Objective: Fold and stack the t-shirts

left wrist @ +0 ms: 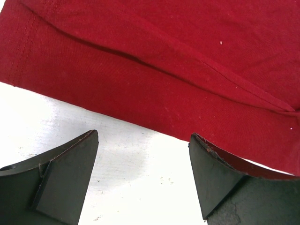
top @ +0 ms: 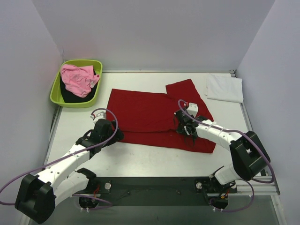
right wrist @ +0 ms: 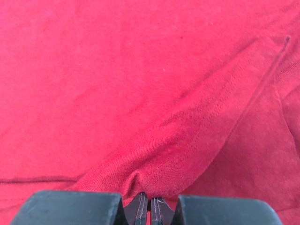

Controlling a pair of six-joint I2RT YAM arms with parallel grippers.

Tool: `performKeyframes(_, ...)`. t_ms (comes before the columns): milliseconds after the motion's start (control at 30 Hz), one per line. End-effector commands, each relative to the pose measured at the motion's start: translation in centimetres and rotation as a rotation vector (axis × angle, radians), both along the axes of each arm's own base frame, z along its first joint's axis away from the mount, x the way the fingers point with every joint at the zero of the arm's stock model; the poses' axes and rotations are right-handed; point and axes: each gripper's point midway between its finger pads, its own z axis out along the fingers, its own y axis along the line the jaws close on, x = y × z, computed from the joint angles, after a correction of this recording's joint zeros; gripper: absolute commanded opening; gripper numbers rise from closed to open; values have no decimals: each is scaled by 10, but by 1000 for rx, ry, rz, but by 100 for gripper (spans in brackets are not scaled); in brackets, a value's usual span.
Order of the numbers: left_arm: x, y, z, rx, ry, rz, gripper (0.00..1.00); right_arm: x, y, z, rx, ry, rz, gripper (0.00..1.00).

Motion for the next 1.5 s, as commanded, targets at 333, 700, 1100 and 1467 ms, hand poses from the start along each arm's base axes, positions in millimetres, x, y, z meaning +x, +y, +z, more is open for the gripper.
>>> performKeyframes(333,11,-2,12,-1,-49,5,88,69,22,26,-21,-94,8,0)
performKeyframes(700,8,2,4,14,-34,11,88,112,48,24,-12,-152,91,43)
performKeyframes(1100,10,-1,9,-1,-51,1,88,83,40,70,1,-238,121,68)
performKeyframes(1467,46,-3,16,77,-57,39,88,8,78,60,150,-201,254,74)
